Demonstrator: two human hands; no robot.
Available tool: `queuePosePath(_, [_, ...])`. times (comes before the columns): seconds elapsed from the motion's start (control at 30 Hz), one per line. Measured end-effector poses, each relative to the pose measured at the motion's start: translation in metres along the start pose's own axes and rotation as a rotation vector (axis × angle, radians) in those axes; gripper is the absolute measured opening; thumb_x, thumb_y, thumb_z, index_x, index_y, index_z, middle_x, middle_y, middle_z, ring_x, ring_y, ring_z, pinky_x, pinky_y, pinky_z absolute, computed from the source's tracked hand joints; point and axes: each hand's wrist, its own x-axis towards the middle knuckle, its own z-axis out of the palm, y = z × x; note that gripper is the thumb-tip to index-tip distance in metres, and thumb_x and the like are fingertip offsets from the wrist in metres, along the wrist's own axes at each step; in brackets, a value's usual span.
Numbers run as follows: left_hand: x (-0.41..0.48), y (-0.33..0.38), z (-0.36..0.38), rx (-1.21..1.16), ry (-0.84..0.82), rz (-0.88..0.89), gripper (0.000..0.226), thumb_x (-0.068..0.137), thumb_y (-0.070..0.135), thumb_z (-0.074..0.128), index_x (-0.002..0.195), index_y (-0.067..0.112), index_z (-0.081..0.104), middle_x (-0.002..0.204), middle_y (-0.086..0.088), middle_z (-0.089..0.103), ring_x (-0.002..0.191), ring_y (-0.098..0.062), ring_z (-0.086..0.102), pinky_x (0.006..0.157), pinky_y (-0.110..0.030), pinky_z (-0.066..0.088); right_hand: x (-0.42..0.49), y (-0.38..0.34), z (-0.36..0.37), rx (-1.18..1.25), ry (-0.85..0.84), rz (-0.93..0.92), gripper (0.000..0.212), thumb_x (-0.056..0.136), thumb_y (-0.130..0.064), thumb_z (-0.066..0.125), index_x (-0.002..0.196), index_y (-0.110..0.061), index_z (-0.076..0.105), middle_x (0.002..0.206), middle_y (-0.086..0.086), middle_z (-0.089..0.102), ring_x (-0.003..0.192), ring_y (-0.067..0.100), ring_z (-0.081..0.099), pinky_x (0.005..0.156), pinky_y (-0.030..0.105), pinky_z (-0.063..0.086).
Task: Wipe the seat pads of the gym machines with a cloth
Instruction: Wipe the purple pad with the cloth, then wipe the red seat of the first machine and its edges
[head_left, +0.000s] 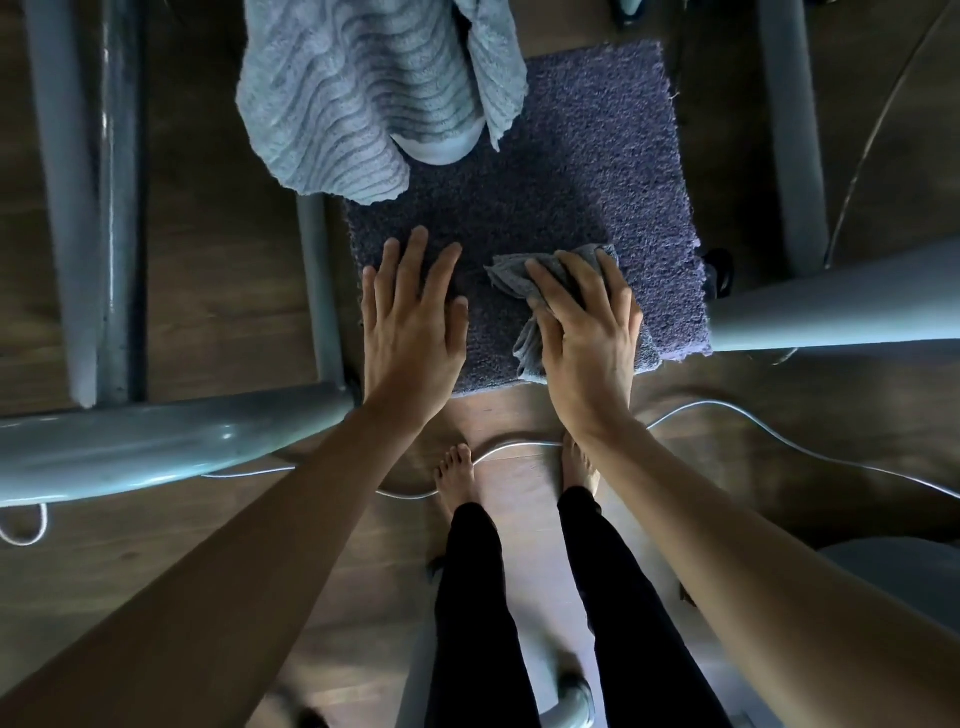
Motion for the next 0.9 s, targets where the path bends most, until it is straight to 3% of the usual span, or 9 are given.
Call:
queuePosePath(0.1, [-0.004,0.003,-0.016,-0.079,0.02,-0.002,0.042,0.097,0.019,0.049,0.138,0.015,0.053,0.152,-0.014,0.04,0.138,-0.034,0.038,0.112,-0.051,0.035,0.008,-0.004,-0.011,0.086,-0.038,0.025,0.032,0.1,-0.035,0.05,0.126,-0.026,0.066,0.134,-0.003,0.059,0.133,0.026,0.043,0.105,0.043,0.038])
queuePosePath(0.23, [-0.011,0.019,-0.053,-0.185,0.028,-0.05,0.035,0.096,0.016,0.05,0.13,0.013,0.059,0.142,-0.011,0.052,0.129,-0.029,0.048,0.107,-0.046,0.042,0.022,-0.016,-0.045,0.222,-0.032,0.004,0.033,0.099,-0.031,0.05,0.126,-0.021,0.067,0.13,0.001,0.06,0.124,0.028,0.05,0.102,0.047,0.042])
queuePosePath(0.4, [-0.019,0.078,-0.125,-0.254,0.01,-0.004,0.034,0.094,0.016,0.051,0.126,0.015,0.062,0.125,-0.007,0.064,0.118,-0.028,0.056,0.099,-0.044,0.047,0.028,-0.039,-0.137,0.342,0.039,0.052,0.029,0.099,-0.022,0.055,0.124,-0.019,0.068,0.127,0.0,0.062,0.116,0.017,0.051,0.103,0.032,0.039])
queuePosePath(0.53, [-0.03,0.143,-0.177,-0.256,-0.036,0.131,0.035,0.093,0.019,0.055,0.127,0.015,0.062,0.121,-0.009,0.066,0.114,-0.03,0.059,0.093,-0.047,0.05,0.014,-0.048,-0.224,0.349,0.091,0.092,0.027,0.098,-0.019,0.057,0.122,-0.019,0.069,0.124,-0.001,0.063,0.112,0.007,0.047,0.101,0.017,0.031])
queuePosePath(0.7, [-0.045,0.214,-0.208,-0.273,-0.097,0.343,0.037,0.092,0.022,0.056,0.128,0.016,0.06,0.121,-0.009,0.065,0.115,-0.03,0.057,0.096,-0.046,0.048,-0.026,-0.038,-0.308,0.28,0.219,0.147,0.026,0.097,-0.017,0.058,0.12,-0.016,0.069,0.126,0.001,0.061,0.114,0.015,0.05,0.104,0.023,0.036])
queuePosePath(0.9, [-0.058,0.292,-0.21,-0.28,-0.167,0.643,0.036,0.084,0.016,0.057,0.119,0.011,0.066,0.106,-0.011,0.07,0.1,-0.033,0.064,0.088,-0.039,0.05,-0.091,-0.007,-0.365,0.232,0.405,0.375,0.029,0.099,-0.019,0.055,0.124,-0.021,0.068,0.13,-0.001,0.06,0.12,0.019,0.048,0.109,0.025,0.034])
